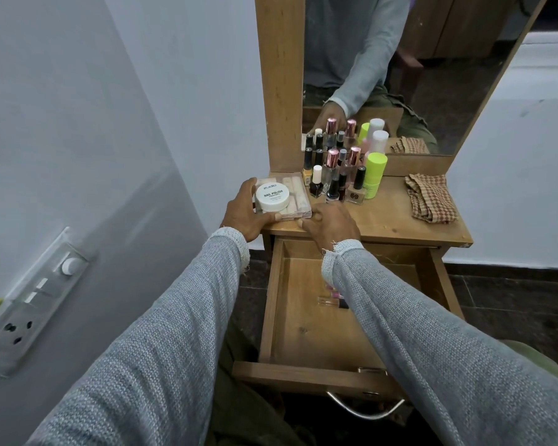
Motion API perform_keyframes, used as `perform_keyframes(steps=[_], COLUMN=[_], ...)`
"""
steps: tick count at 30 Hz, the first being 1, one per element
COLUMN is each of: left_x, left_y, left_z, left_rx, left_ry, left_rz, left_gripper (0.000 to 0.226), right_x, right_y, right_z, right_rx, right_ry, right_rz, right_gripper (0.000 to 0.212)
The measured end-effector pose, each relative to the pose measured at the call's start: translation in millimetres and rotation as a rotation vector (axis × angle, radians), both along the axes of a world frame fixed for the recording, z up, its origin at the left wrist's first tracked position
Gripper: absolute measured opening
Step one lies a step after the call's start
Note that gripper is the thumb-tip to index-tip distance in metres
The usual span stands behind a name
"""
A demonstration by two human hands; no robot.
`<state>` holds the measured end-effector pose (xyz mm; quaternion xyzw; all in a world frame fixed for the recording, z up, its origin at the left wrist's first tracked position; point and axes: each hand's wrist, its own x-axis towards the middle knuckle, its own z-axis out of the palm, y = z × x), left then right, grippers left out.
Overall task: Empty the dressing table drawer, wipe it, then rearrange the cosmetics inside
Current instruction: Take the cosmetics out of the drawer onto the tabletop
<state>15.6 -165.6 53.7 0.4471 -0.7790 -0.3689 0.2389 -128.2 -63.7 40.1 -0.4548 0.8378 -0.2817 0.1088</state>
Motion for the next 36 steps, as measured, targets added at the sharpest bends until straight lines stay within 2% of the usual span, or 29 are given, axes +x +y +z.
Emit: perform_keyframes(steps=[6, 10, 30, 36], left_x=[1.1, 0.2, -17.1, -13.8], left_y=[-3.2, -4.7, 3.0, 8.4], left_z=[2.2, 3.8, 6.7, 5.8], left_rx=[0.016, -0.039, -0.053, -0.006], left_ry=[0.007, -0.016, -0.015, 0.030], left_rz=[-0.001, 0.039, 0.096, 0.081], left_gripper=[0.075, 0.066, 0.071, 0.088], right_x=[1.0, 2.0, 3.1, 1.9], right_y=[1.2, 3.0, 7.7, 9.4], right_z=[-2.5, -3.1, 1.7, 0.7], right_rx=[0.007, 0.001, -0.004, 0.007], right_ry=[0.001, 0.012, 0.014, 0.019], right_rz=[-0.004, -0.009, 0.005, 0.020], right_gripper=[0.028, 0.027, 0.031, 0.028])
